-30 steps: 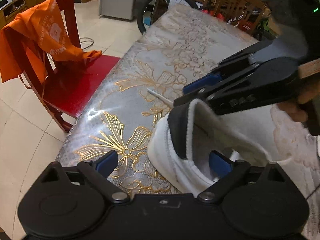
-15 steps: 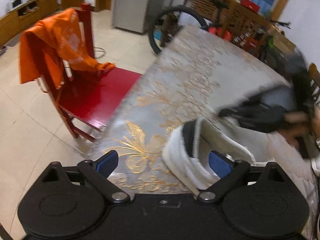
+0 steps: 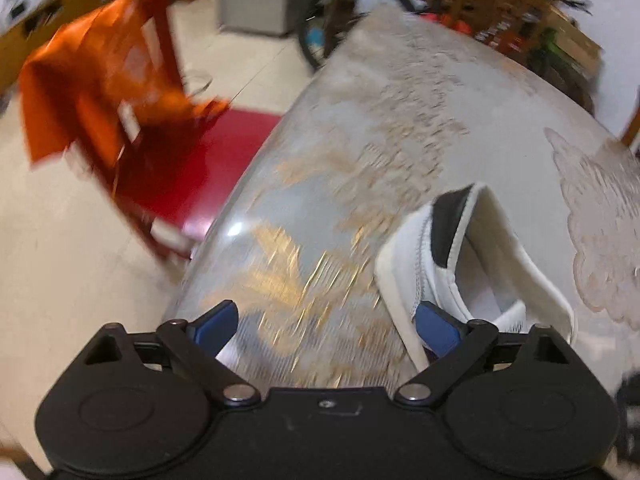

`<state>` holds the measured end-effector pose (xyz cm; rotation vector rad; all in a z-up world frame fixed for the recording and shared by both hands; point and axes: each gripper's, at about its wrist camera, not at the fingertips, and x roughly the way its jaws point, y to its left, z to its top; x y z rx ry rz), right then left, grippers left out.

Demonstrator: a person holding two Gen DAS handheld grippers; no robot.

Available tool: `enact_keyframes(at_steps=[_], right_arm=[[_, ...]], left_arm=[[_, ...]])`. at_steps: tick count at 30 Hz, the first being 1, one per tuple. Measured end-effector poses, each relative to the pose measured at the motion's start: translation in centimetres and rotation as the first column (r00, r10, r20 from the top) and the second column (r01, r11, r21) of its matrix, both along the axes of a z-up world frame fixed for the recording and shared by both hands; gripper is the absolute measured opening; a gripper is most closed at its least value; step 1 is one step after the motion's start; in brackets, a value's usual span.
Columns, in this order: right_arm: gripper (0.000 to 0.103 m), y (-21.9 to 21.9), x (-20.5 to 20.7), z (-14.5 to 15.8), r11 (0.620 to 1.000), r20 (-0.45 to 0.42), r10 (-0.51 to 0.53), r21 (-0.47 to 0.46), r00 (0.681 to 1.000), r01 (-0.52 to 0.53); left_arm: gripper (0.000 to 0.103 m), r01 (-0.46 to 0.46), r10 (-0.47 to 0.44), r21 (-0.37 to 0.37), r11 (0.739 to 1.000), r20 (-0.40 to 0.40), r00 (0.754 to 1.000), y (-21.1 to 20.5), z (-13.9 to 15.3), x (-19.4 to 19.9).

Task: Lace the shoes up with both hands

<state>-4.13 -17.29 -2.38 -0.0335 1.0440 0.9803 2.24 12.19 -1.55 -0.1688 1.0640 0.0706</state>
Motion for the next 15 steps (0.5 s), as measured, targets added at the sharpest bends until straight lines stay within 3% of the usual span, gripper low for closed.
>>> enact_keyframes(at_steps=[5, 8, 9, 10, 12, 15], right_arm=[[0.001, 1.5, -4.6, -0.5, 0.995, -0.061, 0.025, 0.1, 0.998, -0.019], [0.003, 2.4, -6.4, -0.2, 0.998, -0.004, 0.046, 0.038, 0.999, -0.046], [0.012, 2.2, -6.6, 0.2, 0.999, 0.022, 0.028, 0.013, 0.999, -0.029], [0.036, 2.0, -6.8, 0.6, 1.0, 0.049, 0.011, -0.011, 0.999, -0.011], [0.058, 1.1, -7.1, 1.2, 0.997, 0.096, -0.049, -0.048, 0.994, 0.054], [0.059, -0.1, -7.9, 2.1, 0.987, 0.163, -0.117, -0.092, 0.98, 0.133]], left_arm=[[0.094, 0.135, -0.136, 0.036, 0.99, 0.015, 0.991, -2.6, -0.2, 3.3], [0.092, 0.165, -0.168, 0.078, 0.983, 0.032, 0.985, -3.7, 0.3, 3.8], [0.092, 0.155, -0.158, 0.07, 0.985, 0.047, 0.986, -3.6, 0.7, 3.5], [0.092, 0.143, -0.146, 0.054, 0.988, 0.06, 0.988, -3.4, 0.9, 3.2], [0.092, 0.103, -0.103, 0.013, 0.995, 0.074, 0.992, -2.7, 1.5, 2.2], [0.092, 0.051, -0.049, -0.024, 0.998, 0.081, 0.995, -1.7, 2.3, -0.2]])
